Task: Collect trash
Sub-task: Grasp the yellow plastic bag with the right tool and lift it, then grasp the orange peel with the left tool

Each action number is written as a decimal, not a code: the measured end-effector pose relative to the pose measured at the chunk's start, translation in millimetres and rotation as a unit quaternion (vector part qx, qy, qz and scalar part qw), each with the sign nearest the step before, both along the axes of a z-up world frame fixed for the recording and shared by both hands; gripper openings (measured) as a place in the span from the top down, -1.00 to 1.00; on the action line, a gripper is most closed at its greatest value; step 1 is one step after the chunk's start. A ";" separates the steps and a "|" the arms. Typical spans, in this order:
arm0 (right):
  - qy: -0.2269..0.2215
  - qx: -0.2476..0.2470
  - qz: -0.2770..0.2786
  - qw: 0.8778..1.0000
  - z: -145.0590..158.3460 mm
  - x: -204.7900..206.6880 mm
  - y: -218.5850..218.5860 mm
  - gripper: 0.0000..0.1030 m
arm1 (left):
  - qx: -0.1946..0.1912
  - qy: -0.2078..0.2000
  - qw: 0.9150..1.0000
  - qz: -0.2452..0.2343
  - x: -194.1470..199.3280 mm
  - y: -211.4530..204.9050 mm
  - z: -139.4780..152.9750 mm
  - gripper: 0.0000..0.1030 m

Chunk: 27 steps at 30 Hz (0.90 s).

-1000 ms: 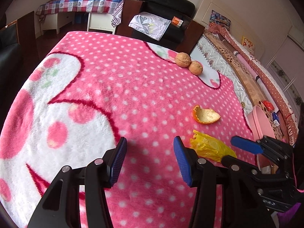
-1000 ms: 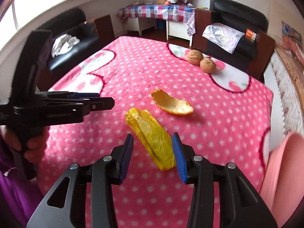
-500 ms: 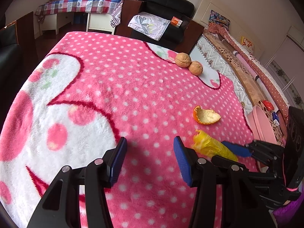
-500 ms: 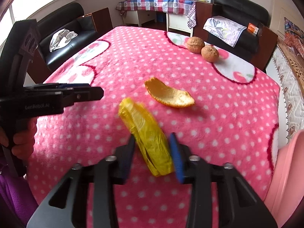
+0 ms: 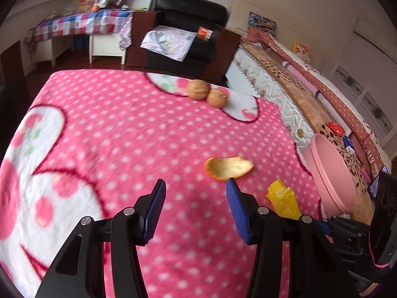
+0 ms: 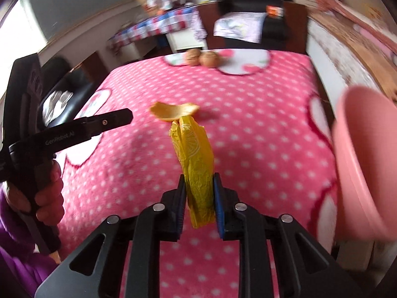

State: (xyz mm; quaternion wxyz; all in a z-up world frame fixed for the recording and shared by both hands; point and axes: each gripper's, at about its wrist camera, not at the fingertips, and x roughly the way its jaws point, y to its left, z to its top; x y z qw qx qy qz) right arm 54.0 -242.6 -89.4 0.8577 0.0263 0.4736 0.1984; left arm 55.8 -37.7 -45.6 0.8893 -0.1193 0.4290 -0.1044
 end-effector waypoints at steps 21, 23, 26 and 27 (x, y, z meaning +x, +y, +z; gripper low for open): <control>-0.015 0.011 -0.033 0.999 -13.0 -3.2 -13.3 0.60 | 0.069 0.007 0.998 0.000 39.3 -50.7 -25.2 0.48; -0.015 0.012 -0.033 0.999 -12.9 -3.5 -13.8 0.60 | 0.073 0.004 0.997 0.002 39.2 -52.2 -25.4 0.63; -0.015 0.014 -0.034 0.999 -12.8 -3.6 -14.3 0.60 | 0.073 0.005 0.997 0.007 38.1 -51.4 -25.3 0.75; -0.015 0.014 -0.034 0.999 -12.8 -3.5 -13.9 0.60 | 0.071 0.004 0.997 0.009 37.1 -50.6 -24.8 0.77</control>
